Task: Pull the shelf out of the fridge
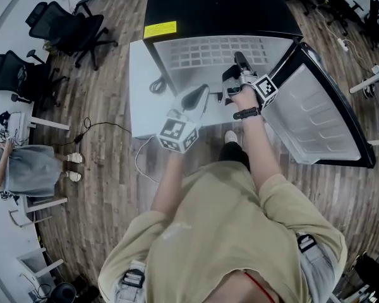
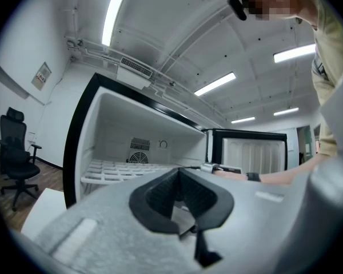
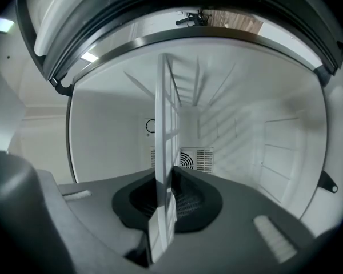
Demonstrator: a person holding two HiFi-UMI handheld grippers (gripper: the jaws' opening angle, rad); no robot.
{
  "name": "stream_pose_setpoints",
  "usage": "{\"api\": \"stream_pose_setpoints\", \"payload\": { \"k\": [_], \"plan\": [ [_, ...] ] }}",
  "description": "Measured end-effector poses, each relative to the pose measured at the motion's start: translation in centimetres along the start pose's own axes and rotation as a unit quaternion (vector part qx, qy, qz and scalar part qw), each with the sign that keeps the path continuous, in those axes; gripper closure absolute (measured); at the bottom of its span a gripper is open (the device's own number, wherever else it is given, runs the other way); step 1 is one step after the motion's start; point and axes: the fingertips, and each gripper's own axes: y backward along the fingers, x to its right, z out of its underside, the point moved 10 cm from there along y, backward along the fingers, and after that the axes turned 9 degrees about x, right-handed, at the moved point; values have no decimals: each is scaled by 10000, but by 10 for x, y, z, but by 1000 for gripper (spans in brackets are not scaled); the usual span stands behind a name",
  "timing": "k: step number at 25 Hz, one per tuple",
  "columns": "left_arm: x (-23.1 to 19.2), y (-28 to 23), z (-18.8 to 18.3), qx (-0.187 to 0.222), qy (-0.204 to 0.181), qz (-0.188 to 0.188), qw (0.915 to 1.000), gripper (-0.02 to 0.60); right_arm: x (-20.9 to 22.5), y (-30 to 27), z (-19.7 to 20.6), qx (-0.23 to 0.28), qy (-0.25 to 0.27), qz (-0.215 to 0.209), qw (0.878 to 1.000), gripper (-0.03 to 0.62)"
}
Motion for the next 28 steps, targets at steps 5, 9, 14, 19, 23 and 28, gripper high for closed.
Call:
{"api": "stream_pose_setpoints", "payload": {
  "k": [5, 9, 14, 19, 23, 28],
  "plan": [
    [8, 3, -1, 13, 25, 197, 9998, 581, -3, 22, 1, -25, 11, -84, 10000, 571],
    [14, 7, -4, 40, 39, 333, 9994, 581, -7, 40, 3, 1, 5, -132, 9999, 571],
    [17, 16, -4, 47, 91, 413, 9991, 581, -10, 63, 4, 13, 62, -84, 9999, 571],
    [17, 27, -7, 61, 99, 428, 9990, 581, -14, 81, 6, 44, 62, -146, 9999, 571],
    [19, 34, -11, 76, 81, 509, 9986, 581, -18, 95, 7, 21, 71, -91, 9999, 570],
    [24, 43, -11, 39, 50, 641, 9979, 581, -23, 116, 9, 50, 67, -70, 9999, 569]
  ]
}}
